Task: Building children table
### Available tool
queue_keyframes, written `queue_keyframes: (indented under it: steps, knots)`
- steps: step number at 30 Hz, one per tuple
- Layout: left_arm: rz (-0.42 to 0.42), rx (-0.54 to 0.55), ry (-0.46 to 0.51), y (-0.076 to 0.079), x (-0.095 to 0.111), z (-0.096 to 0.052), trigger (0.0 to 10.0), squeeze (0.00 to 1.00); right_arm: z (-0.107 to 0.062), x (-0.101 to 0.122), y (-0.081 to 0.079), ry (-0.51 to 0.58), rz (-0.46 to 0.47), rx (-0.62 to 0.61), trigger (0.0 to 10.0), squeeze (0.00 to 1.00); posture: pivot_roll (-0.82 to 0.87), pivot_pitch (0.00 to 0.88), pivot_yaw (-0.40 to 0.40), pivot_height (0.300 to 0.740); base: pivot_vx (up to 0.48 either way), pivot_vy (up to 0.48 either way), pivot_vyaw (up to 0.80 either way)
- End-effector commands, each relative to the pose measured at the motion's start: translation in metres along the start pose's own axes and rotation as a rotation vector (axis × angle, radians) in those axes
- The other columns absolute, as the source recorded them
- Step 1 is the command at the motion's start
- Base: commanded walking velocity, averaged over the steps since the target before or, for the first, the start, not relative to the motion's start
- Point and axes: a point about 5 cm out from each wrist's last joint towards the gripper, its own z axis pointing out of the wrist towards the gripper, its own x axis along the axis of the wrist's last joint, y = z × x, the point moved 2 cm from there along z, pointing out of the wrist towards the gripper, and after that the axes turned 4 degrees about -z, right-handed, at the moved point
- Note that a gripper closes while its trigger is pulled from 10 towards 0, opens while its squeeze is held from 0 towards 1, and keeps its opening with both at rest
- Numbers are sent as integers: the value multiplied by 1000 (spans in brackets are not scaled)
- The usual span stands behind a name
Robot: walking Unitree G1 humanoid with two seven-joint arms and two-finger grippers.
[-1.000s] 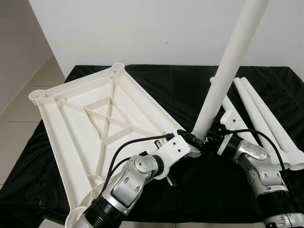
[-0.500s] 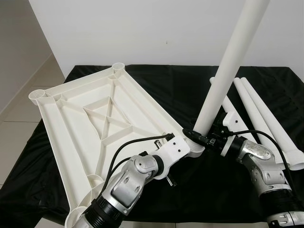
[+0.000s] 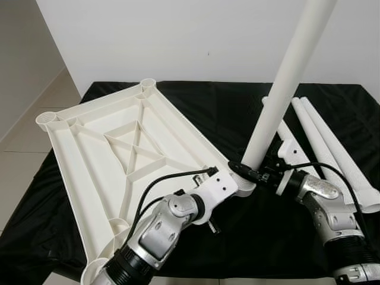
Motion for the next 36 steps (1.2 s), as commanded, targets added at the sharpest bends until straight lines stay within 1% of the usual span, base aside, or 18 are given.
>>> queue_keyframes:
  steps: [1, 3, 4, 5, 6, 10, 11, 16, 18, 19, 20, 22, 25, 26, 29, 30, 36]
  knots:
    - [-11, -18, -11, 7, -8, 1, 10000, 0, 1, -3, -3, -9, 21, -2, 10000, 0, -98, 74, 13, 740, 0, 0, 0]
    - [-17, -15, -9, 8, -8, 1, 10000, 0, 4, 0, -10, 22, 50, -66, 10000, 0, -97, 74, 7, 740, 0, 0, 0]
    - [-17, -15, -9, 8, -8, 1, 10000, 0, 4, 0, -10, 22, 50, -66, 10000, 0, -97, 74, 7, 740, 0, 0, 0]
    - [-23, -12, -8, 9, -8, 1, 10000, 0, 7, 2, -17, 32, 56, -150, 10000, 0, -99, 78, 6, 740, 0, 0, 0]
    - [-23, -12, -8, 9, -8, 1, 10000, 0, 7, 2, -17, 32, 56, -150, 10000, 0, -99, 78, 6, 740, 0, 0, 0]
    - [-29, -13, -9, 10, -9, 1, 10000, 0, 12, 3, -22, 26, 55, -281, 10000, 0, -102, 81, 6, 740, 0, 0, 0]
    - [-29, -13, -9, 10, -9, 1, 10000, 0, 12, 3, -22, 26, 55, -281, 10000, 0, -102, 81, 6, 740, 0, 0, 0]
    - [-33, -13, -10, 11, -9, 1, 10000, 0, 20, 9, -34, 33, 54, -416, 10000, 0, -101, 87, 5, 740, 0, 0, 0]
    - [-33, -13, -10, 11, -9, 1, 10000, 0, 20, 9, -34, 33, 54, -416, 10000, 0, -101, 87, 5, 740, 0, 0, 0]
    - [-34, -13, -10, 11, -9, 1, 10000, 0, 21, 10, -36, 25, 59, -472, 10000, 0, -101, 95, 5, 740, 0, 0, 0]
    - [-34, -13, -10, 11, -9, 1, 10000, 0, 21, 10, -36, 25, 59, -472, 10000, 0, -101, 95, 5, 740, 0, 0, 0]
    - [-36, -14, -11, 12, -9, 0, 10000, 0, 23, 7, -41, -15, 77, -637, 10000, 0, -101, 95, 5, 740, 0, 0, 0]
    - [-36, -14, -11, 12, -9, 0, 10000, 0, 25, 6, -44, -21, 87, -659, 10000, 0, -96, 99, 7, 740, 0, 0, 0]
    - [-37, -14, -11, 12, -9, 0, 10000, 0, 26, 6, -47, -22, 104, -673, 10000, 0, -95, 99, 10, 740, 0, 0, 0]
    - [-38, -14, -12, 12, -9, 0, 10000, 0, 27, 6, -50, -15, 125, -667, 10000, 0, -95, 102, 12, 740, 0, 0, 0]
    - [-38, -15, -13, 12, -9, -1, 10000, 0, 27, 7, -50, -5, 143, -659, 10000, 1000, -95, 102, 12, 740, 0, 0, 0]
    - [-37, -16, -13, 12, -9, -1, 10000, 0, 26, 9, -49, 15, 162, -635, 10000, 1000, -100, 105, 15, 740, 0, 0, 0]
